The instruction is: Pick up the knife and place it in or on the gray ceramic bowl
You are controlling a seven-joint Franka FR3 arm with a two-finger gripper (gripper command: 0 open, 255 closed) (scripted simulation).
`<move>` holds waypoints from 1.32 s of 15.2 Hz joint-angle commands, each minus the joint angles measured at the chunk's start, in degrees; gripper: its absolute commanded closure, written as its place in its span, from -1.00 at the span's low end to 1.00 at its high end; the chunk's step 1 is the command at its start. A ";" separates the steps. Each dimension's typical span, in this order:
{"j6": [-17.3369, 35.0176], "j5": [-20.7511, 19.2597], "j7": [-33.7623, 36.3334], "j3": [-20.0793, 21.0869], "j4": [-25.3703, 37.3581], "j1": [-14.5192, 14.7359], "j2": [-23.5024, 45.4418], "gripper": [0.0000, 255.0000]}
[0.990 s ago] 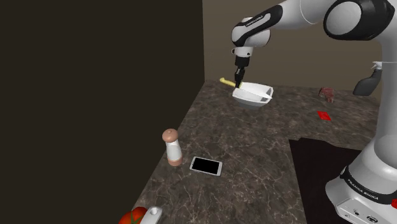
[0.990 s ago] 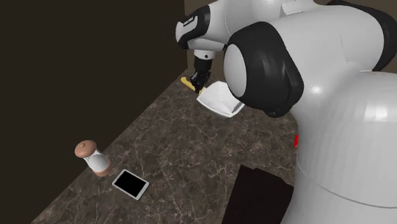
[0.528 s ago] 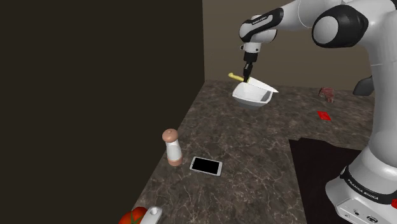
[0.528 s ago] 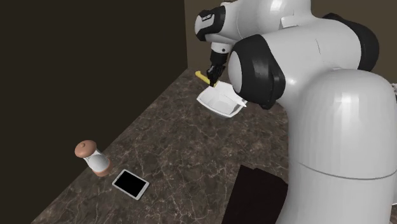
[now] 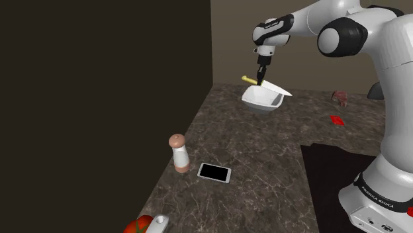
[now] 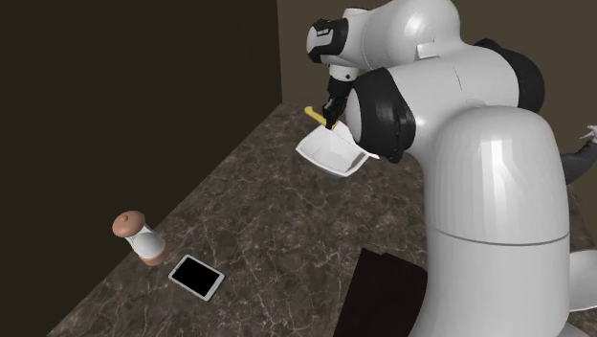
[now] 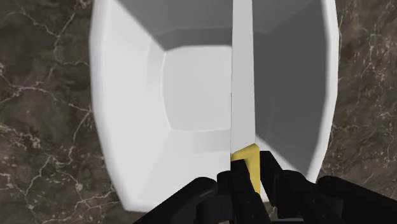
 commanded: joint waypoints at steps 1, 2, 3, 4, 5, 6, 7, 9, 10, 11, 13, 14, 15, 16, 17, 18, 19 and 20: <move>1.15 0.15 -0.19 0.09 -0.55 0.04 0.60 1.00; 1.74 0.22 -0.31 0.13 -0.89 0.05 0.86 1.00; 2.32 0.29 -0.43 0.17 -1.21 0.06 1.14 1.00; 2.89 0.37 -0.54 0.21 -1.51 0.06 1.42 1.00; 3.46 0.44 -0.66 0.25 -1.80 0.06 1.72 1.00; 4.02 0.52 -0.77 0.29 -2.06 0.06 2.02 1.00; 4.57 0.60 -0.88 0.34 -2.31 0.06 2.34 1.00; 5.66 0.77 -1.11 0.43 -2.76 0.05 3.00 1.00; 6.47 0.89 -1.28 0.51 -3.06 0.03 3.54 1.00; 6.48 0.89 -1.28 0.51 -3.07 0.04 3.53 1.00; 6.47 0.89 -1.28 0.51 -3.06 0.03 3.54 1.00; 6.47 0.89 -1.28 0.51 -3.06 0.04 3.54 1.00; 6.47 0.89 -1.28 0.51 -3.06 0.04 3.54 1.00; 6.47 0.90 -1.28 0.51 -3.06 0.04 3.54 1.00; 6.47 0.90 -1.28 0.50 -3.06 0.04 3.54 1.00; 6.47 0.90 -1.28 0.50 -3.06 0.04 3.54 1.00; 6.50 0.89 -1.27 0.50 -3.15 0.06 3.48 -1.00; 6.50 0.90 -1.24 0.51 -3.06 0.07 3.55 -1.00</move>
